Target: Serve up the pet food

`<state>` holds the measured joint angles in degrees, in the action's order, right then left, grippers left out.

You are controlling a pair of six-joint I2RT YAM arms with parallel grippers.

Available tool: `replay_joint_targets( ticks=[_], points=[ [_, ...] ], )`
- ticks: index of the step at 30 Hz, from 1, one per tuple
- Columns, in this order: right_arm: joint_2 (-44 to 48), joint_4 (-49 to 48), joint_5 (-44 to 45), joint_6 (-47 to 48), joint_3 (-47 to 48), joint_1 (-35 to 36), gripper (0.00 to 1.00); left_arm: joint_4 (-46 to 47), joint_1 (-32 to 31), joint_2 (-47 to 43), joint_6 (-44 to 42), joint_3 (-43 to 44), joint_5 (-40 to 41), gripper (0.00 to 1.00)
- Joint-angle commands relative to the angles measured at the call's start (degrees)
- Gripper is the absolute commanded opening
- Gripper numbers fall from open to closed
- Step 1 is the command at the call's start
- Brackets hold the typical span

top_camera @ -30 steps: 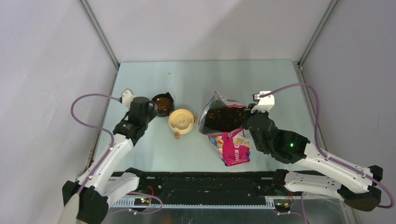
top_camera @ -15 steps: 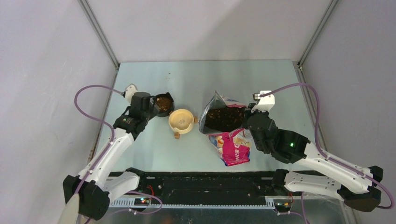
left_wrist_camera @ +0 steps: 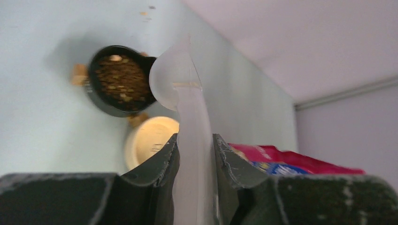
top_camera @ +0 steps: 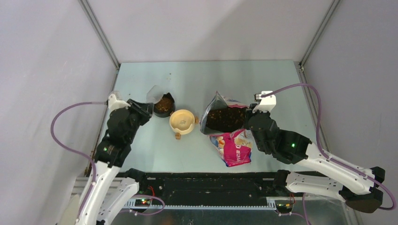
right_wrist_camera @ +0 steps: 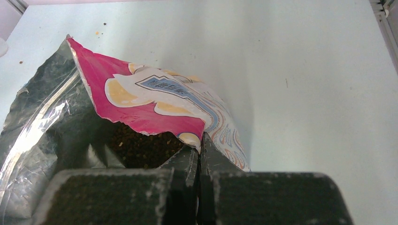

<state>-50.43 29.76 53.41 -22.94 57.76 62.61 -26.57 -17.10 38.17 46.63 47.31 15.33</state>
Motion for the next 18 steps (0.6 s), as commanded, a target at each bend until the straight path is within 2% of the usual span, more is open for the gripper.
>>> replay_joint_targets(
  ticks=[1, 4, 7, 9, 11, 18],
  points=[
    [1.5, -3.9, 1.2, -1.1, 1.5, 0.1, 0.0, 10.0, 0.3, -6.5, 3.4, -3.9, -16.2, 0.0],
    [1.3, -3.7, 0.9, -0.7, 1.4, 0.1, 0.0, 18.6, 0.3, -8.5, 5.6, -7.2, -29.2, 0.0],
    [1.2, -4.3, 0.8, 0.6, 1.5, 0.0, 0.0, 28.8, 0.3, -9.1, 11.6, -10.4, -45.4, 0.0],
    [1.1, -4.7, 0.4, 0.8, 1.5, 0.0, 0.0, 36.9, 0.2, -9.8, 16.4, -13.1, -50.7, 0.0],
    [1.1, -4.8, 0.0, 0.8, 1.4, 0.1, 0.0, 40.4, 0.1, -10.9, 18.1, -14.4, -52.5, 0.0],
    [0.6, -5.1, -0.6, 1.1, 1.5, 0.0, 0.0, 38.6, -0.6, -12.3, 19.4, -11.8, -59.8, 0.0]
  ],
)
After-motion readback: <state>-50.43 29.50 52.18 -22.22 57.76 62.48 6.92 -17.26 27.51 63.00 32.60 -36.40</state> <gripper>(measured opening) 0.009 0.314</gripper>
